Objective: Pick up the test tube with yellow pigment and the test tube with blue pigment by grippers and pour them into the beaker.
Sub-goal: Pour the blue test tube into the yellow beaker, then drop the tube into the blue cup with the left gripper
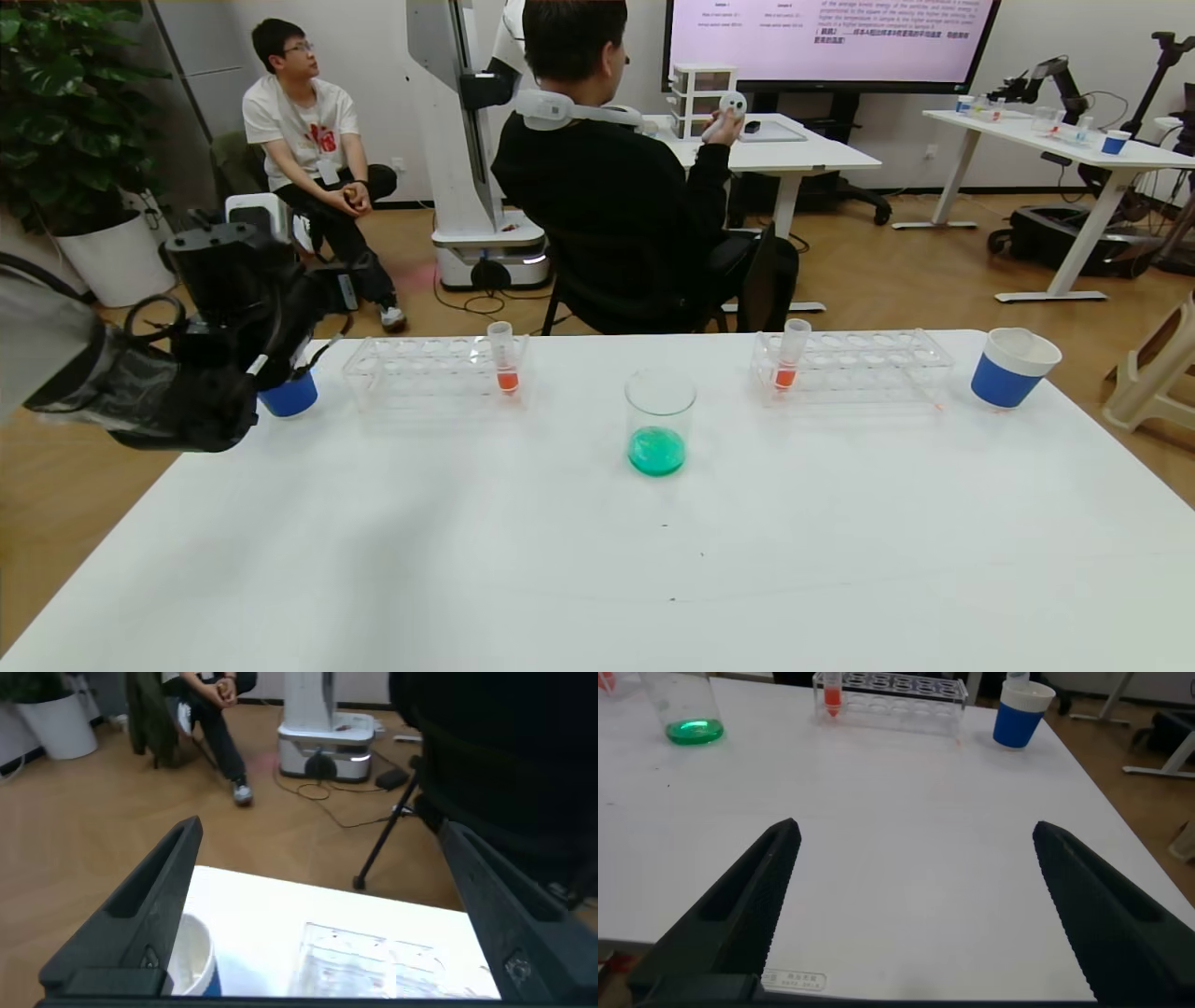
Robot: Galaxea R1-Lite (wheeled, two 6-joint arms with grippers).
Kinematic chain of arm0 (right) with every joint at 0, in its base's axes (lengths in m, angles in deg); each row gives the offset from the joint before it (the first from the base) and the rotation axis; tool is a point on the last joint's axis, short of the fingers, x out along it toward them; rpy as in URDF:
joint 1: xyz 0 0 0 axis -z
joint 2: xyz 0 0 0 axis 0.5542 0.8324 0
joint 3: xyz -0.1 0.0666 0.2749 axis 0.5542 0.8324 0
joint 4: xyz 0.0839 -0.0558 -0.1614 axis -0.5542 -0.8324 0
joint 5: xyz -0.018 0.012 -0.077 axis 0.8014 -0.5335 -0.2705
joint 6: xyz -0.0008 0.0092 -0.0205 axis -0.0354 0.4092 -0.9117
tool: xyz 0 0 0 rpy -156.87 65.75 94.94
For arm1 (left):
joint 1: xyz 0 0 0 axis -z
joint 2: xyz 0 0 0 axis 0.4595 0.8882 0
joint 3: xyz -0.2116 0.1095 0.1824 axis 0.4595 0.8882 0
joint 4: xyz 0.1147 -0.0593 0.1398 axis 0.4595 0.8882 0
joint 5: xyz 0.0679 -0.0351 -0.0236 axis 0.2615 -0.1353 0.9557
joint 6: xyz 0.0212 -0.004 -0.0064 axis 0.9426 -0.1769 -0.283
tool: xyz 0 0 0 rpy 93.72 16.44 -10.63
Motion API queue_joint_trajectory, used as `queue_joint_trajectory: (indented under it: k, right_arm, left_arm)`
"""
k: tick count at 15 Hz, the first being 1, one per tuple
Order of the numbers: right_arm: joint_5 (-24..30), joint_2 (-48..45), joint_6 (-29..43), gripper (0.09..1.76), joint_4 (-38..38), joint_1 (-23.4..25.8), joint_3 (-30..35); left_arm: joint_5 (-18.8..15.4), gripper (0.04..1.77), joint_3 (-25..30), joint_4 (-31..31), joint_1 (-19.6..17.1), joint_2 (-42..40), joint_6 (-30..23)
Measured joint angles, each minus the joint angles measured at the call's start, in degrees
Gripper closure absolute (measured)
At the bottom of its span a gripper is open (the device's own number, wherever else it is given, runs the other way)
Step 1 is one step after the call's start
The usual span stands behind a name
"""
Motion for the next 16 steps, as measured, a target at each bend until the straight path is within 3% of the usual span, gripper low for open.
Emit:
queue_joint_trajectory:
  k: [3, 6, 9, 13, 16]
  right_arm:
    - [0.0, 0.0, 0.0, 0.11, 0.0, 0.0, 0.0]
    - [0.0, 0.0, 0.0, 0.11, 0.0, 0.0, 0.0]
    - [0.0, 0.0, 0.0, 0.11, 0.0, 0.0, 0.0]
    - [0.0, 0.0, 0.0, 0.11, 0.0, 0.0, 0.0]
    - [0.0, 0.0, 0.0, 0.11, 0.0, 0.0, 0.0]
  left_arm:
    - [-3.6, 0.06, 3.6, 1.6, 2.3, -7.5, 0.3]
    - [-5.9, 0.06, 8.2, 5.7, 1.8, -17.2, 0.5]
    - [-7.1, 0.06, 13.4, 9.1, -1.9, -27.5, 2.0]
    - [-15.7, 0.06, 21.0, 13.2, -8.8, -42.8, 2.8]
    - [-20.4, 0.06, 25.6, 21.5, -10.0, -57.1, 2.4]
